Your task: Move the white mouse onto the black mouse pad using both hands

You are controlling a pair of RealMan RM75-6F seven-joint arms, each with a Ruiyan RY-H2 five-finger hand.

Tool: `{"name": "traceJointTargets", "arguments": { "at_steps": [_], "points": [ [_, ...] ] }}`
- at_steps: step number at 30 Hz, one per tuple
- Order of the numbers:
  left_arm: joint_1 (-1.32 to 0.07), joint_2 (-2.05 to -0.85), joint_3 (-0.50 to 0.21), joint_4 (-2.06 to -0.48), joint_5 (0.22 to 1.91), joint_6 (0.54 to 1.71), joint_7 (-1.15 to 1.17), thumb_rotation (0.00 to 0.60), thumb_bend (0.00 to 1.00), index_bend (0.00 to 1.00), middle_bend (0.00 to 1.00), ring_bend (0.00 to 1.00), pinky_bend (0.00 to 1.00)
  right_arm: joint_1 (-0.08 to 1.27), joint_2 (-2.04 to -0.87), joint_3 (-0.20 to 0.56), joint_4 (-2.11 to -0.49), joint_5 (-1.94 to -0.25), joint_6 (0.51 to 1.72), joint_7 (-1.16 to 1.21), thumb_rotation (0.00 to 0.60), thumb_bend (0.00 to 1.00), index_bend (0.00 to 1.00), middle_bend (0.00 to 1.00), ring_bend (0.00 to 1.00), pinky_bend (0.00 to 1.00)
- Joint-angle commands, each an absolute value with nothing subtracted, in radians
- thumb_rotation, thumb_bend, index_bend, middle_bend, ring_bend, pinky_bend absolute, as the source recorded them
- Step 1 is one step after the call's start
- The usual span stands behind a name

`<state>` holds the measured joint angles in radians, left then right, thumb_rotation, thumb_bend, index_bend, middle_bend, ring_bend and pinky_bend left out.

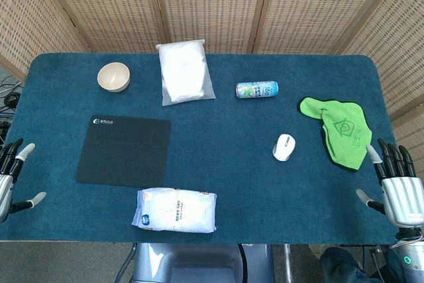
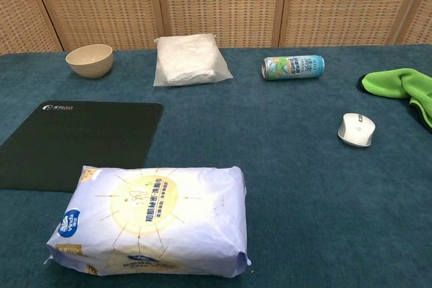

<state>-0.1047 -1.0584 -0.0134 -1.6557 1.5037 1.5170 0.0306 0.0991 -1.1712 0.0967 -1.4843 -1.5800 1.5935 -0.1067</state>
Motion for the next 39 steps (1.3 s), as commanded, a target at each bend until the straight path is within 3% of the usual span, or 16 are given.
{"name": "traceJointTargets", "arguments": {
  "at_steps": [1, 13, 18, 24, 32, 39],
  "points": [
    [-0.108, -1.055, -0.015, -1.660, 1.495, 1.505, 0.038, 0.600, 0.00, 0.00, 0.00, 0.00, 0.00, 0.101, -1.173, 0.094, -1.484, -1.579, 1.587, -0.114, 0.600, 0.00, 0.02, 0.00, 0.00, 0.00],
    [-0.115, -1.065, -0.028, -1.649, 1.498, 1.492, 0.035, 0.600, 0.00, 0.00, 0.00, 0.00, 0.00, 0.175, -1.189, 0.087, -1.438, -1.627, 1.495, -0.100, 0.600, 0.00, 0.02, 0.00, 0.00, 0.00],
    [-0.124, -1.072, -0.038, -1.645, 1.480, 1.473, 0.048, 0.600, 0.00, 0.00, 0.00, 0.00, 0.00, 0.316, -1.258, 0.100, -1.296, -1.696, 1.372, -0.089, 0.600, 0.00, 0.08, 0.01, 0.00, 0.00],
    [-0.136, -1.081, -0.054, -1.642, 1.442, 1.442, 0.065, 0.600, 0.00, 0.00, 0.00, 0.00, 0.00, 0.510, -1.349, 0.076, -1.048, -1.800, 1.234, 0.088, 0.600, 0.00, 0.11, 0.04, 0.00, 0.00],
    [-0.152, -1.094, -0.078, -1.631, 1.381, 1.404, 0.089, 0.600, 0.00, 0.00, 0.00, 0.00, 0.00, 0.664, -1.499, -0.008, -0.701, -1.892, 1.169, 0.268, 0.600, 0.00, 0.16, 0.09, 0.00, 0.04],
    [-0.167, -1.105, -0.092, -1.617, 1.333, 1.365, 0.103, 0.600, 0.00, 0.00, 0.00, 0.00, 0.00, 0.714, -1.613, -0.074, -0.489, -1.923, 1.172, 0.340, 0.600, 0.00, 0.19, 0.15, 0.03, 0.06]
  ]
}}
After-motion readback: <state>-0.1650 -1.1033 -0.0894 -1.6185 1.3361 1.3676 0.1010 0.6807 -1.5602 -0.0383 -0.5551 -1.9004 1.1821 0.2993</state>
